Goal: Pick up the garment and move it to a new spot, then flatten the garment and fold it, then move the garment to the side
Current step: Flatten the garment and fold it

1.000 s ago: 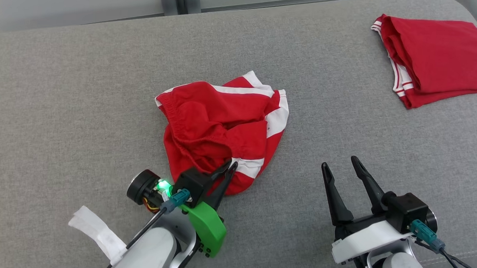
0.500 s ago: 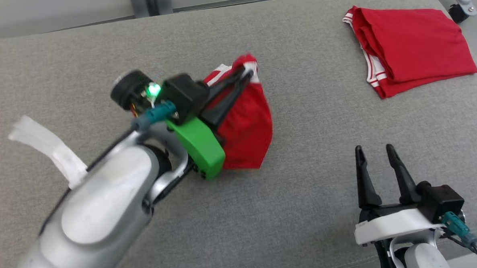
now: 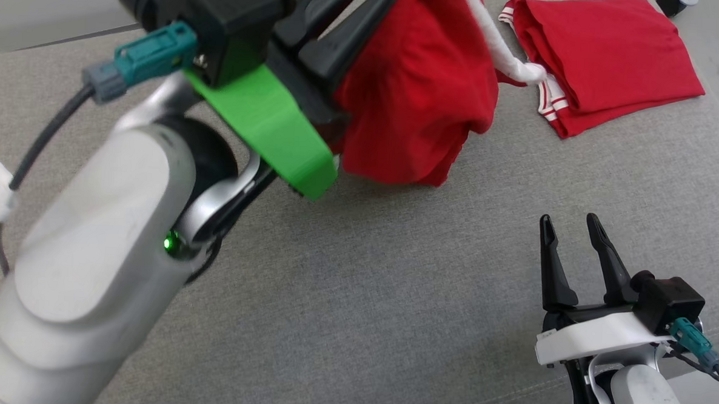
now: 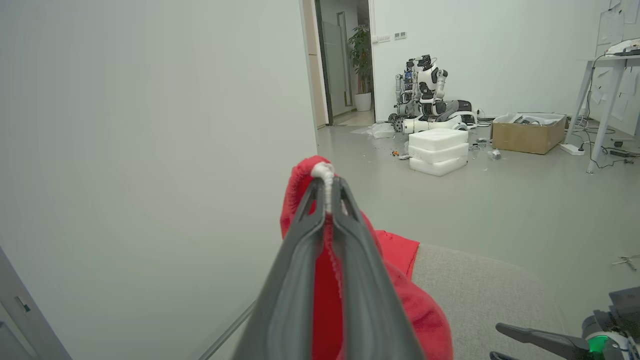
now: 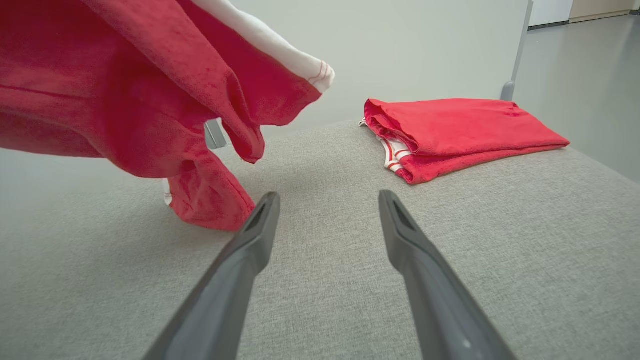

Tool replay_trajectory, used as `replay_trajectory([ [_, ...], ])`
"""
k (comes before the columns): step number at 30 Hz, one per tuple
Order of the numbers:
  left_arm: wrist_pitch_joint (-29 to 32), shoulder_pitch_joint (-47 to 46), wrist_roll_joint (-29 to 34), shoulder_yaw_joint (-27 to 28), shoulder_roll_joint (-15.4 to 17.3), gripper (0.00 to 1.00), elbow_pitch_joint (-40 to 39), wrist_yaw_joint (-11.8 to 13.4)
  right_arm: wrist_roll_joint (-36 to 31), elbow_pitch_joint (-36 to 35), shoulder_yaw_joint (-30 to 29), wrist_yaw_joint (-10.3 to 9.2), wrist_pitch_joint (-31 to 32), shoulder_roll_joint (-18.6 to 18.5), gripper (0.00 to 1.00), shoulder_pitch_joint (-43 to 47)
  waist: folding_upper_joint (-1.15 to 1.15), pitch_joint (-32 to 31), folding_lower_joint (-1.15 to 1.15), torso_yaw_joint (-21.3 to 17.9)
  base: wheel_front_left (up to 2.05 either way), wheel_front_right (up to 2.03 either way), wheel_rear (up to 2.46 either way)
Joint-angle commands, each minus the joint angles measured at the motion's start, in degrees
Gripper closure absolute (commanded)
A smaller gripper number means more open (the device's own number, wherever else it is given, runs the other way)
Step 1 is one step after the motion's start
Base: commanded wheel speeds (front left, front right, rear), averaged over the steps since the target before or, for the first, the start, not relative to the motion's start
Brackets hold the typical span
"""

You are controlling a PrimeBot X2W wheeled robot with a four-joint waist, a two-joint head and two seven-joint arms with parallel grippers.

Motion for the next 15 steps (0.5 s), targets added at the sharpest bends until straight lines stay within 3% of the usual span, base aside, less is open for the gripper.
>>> replay_trajectory([
  [1, 0.16, 5.09, -1.45, 0.14, 1.37, 1.00, -0.21, 1.03, 0.02, -0.11, 0.19, -0.10, 0.01, -0.02, 0.00, 0.16, 0.00, 0.03, 0.00, 1.00, 0.00, 0.00, 0.00],
  [4, -1.54, 13.51, -3.37, 0.74, 3.47, 1.00, -0.65, 3.14, 0.55, 0.03, 0.70, -0.10, 0.01, -0.82, 0.00, 0.06, 0.00, 0.50, 0.00, 2.29, 0.00, 0.00, 0.00],
  [9, -9.76, 28.83, -5.59, 1.86, 5.47, 1.00, 3.00, 5.44, 1.98, 0.91, 1.90, -0.10, 0.01, -3.39, 0.00, 0.51, 0.00, 1.58, 0.00, 5.34, 0.00, 0.00, 0.00],
  [15, -19.55, 35.86, -5.47, 4.49, 5.38, 1.00, 9.56, 6.15, 3.82, 2.49, 3.22, -0.10, 0.01, -7.09, 0.00, -0.95, 0.00, 2.69, 0.00, 9.05, 0.00, 0.00, 0.00],
])
